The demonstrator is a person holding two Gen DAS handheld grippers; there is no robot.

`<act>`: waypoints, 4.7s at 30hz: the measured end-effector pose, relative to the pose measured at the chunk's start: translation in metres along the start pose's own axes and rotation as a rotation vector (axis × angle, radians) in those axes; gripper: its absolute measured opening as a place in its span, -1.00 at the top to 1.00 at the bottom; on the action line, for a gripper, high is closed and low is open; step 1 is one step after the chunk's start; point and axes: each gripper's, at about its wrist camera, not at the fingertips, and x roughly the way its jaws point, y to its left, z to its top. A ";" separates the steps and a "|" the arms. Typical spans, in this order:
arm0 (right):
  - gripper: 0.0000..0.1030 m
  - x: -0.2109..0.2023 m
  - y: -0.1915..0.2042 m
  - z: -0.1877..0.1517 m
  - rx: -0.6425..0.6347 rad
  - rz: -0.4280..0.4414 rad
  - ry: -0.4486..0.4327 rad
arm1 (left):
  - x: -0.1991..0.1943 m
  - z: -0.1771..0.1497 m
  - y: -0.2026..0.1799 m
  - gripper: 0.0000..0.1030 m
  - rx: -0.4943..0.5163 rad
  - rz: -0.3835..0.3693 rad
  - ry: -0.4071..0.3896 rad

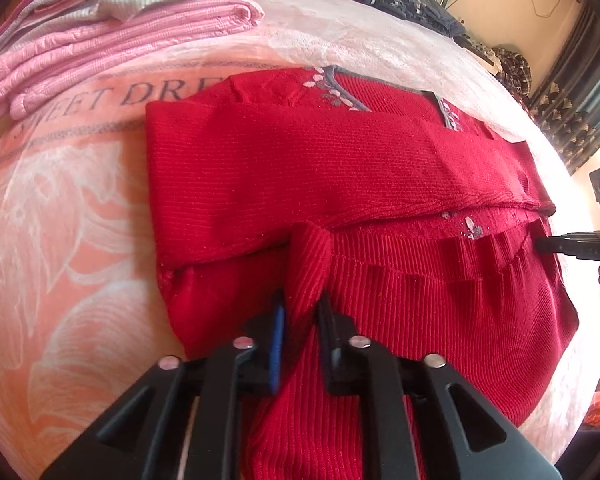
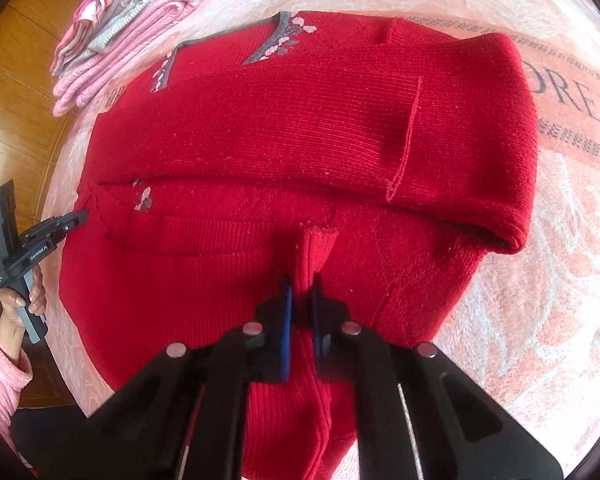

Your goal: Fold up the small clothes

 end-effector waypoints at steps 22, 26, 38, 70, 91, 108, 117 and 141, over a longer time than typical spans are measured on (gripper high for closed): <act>0.91 -0.103 -0.020 0.107 0.090 -0.050 -0.309 | -0.049 0.136 -0.008 0.89 -0.073 0.000 -0.329; 0.93 -0.076 -0.040 0.144 0.137 -0.081 -0.308 | -0.007 0.170 0.006 0.89 -0.115 0.014 -0.296; 0.90 0.017 -0.074 0.160 0.195 -0.170 -0.176 | 0.085 0.166 0.033 0.78 -0.152 0.063 -0.110; 0.39 -0.063 -0.047 0.013 0.293 0.005 -0.022 | -0.004 0.068 -0.031 -0.19 -0.294 0.114 0.088; 0.38 -0.054 -0.059 0.034 0.327 -0.094 -0.084 | 0.030 0.072 -0.048 -0.38 -0.196 0.158 0.144; 0.94 -0.028 -0.074 0.037 0.393 -0.010 -0.077 | 0.039 0.073 -0.036 -0.57 -0.256 0.130 0.152; -0.31 -0.057 -0.080 0.026 0.447 -0.013 -0.104 | 0.021 0.080 -0.032 -0.56 -0.293 0.111 0.113; 0.67 -0.032 -0.083 0.031 0.439 0.078 -0.140 | 0.035 0.071 -0.022 -0.58 -0.300 0.118 0.168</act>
